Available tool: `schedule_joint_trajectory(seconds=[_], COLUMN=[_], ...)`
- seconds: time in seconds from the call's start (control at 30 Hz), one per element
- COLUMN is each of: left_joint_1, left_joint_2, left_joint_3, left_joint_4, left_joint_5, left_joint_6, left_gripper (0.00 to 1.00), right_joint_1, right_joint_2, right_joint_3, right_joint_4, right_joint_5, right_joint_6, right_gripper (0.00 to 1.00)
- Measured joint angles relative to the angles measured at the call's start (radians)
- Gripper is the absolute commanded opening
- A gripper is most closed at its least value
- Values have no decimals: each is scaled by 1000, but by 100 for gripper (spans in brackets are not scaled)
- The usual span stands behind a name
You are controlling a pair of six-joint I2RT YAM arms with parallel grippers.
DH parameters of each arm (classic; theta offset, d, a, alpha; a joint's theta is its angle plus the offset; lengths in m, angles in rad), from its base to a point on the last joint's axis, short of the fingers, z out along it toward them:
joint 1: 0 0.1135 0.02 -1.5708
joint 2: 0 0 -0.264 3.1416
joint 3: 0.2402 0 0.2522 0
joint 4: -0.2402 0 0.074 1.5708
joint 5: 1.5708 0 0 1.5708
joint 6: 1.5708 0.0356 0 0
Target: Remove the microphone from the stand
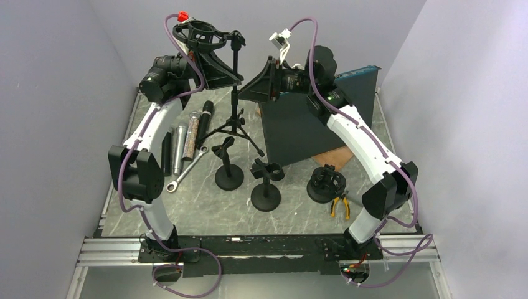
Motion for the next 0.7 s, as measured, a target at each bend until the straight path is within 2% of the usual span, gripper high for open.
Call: schedule_joint_trajectory(seconds=[0.13, 0.33, 0.7], left_joint_1=[-7, -7, -7], left_joint_2=[0, 0, 1], left_joint_3=[0, 7, 45], left_joint_4=[0, 0, 2], left_joint_5=[1, 1, 2], left_joint_6=[-1, -8, -70], left_gripper=[0, 0, 0], right_joint_1=[1, 1, -9], right_joint_2=[0, 0, -1], right_joint_3=[-1, -27, -67], right_joint_4=[26, 53, 86], right_joint_5=[-33, -64, -103], right_joint_6=[20, 31, 49], right_gripper=[45, 50, 50])
